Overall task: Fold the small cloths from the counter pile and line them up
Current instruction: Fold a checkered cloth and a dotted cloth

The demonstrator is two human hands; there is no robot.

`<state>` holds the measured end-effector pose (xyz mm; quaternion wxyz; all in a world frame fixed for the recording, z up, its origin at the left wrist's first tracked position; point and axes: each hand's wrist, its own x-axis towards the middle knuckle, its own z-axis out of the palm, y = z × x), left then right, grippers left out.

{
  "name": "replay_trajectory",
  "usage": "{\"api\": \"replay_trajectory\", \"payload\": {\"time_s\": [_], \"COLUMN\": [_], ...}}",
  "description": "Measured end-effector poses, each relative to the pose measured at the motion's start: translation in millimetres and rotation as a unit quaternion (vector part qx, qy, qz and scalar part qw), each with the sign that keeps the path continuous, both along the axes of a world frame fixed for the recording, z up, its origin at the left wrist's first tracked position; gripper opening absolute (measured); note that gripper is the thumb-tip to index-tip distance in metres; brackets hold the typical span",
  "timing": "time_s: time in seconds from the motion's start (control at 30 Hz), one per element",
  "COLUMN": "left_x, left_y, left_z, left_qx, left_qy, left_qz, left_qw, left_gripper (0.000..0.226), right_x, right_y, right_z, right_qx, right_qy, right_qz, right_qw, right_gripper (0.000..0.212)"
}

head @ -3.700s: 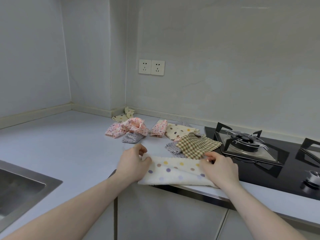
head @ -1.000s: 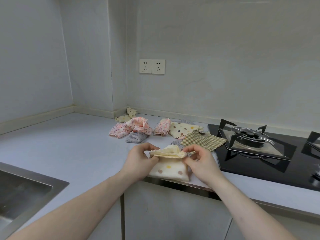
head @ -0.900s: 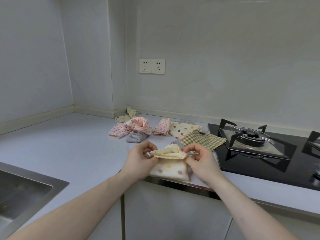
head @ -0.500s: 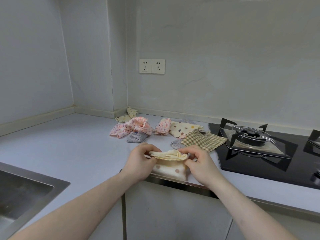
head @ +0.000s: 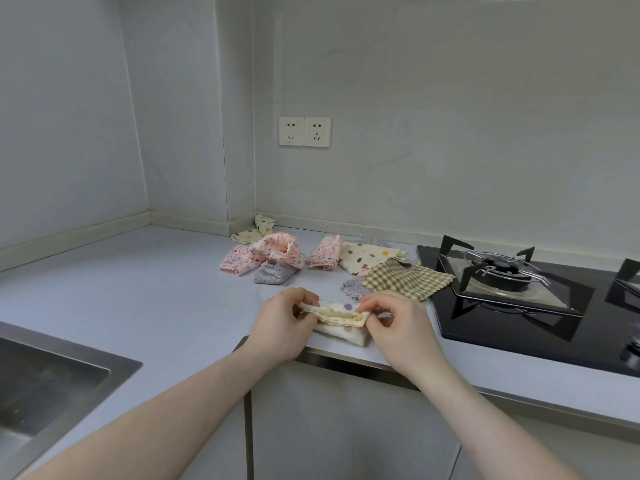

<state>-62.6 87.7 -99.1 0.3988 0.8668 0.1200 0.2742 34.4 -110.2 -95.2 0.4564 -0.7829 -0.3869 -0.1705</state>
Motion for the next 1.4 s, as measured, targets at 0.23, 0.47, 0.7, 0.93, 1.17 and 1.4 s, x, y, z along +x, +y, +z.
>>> {"api": "replay_trajectory", "payload": {"time_s": [0.23, 0.47, 0.7, 0.93, 1.17, 1.4], "left_x": [3.3, 6.9, 3.3, 2.9, -0.4, -7.6], "left_y": [-6.4, -1.1, 1.7, -2.6, -8.1, -16.7], "left_z": [0.2, 2.8, 5.0, -2.9, -2.2, 8.8], "left_qx": [0.089, 0.046, 0.029, 0.19, 0.253, 0.255], "left_qy": [0.023, 0.044, 0.062, 0.101, 0.166, 0.171], "left_qz": [0.049, 0.084, 0.031, 0.006, 0.005, 0.002], "left_qw": [0.995, 0.994, 0.997, 0.977, 0.953, 0.952], "left_gripper": [0.019, 0.041, 0.02, 0.044, 0.065, 0.066], "right_x": [-1.7, 1.7, 5.6, 1.3, -0.6, -3.6], "right_y": [1.5, 2.6, 6.1, 4.8, 2.8, -3.9], "right_z": [-0.5, -1.4, -3.9, 2.8, 4.3, 9.3], "right_qx": [-0.09, -0.107, -0.07, -0.094, -0.099, -0.11], "right_qy": [-0.013, 0.022, 0.065, 0.106, 0.126, 0.112], "right_qz": [-0.025, -0.026, -0.022, -0.024, 0.013, 0.058], "right_qw": [0.996, 0.994, 0.995, 0.99, 0.987, 0.986], "right_gripper": [0.016, 0.028, 0.031, 0.026, 0.022, 0.014]}}
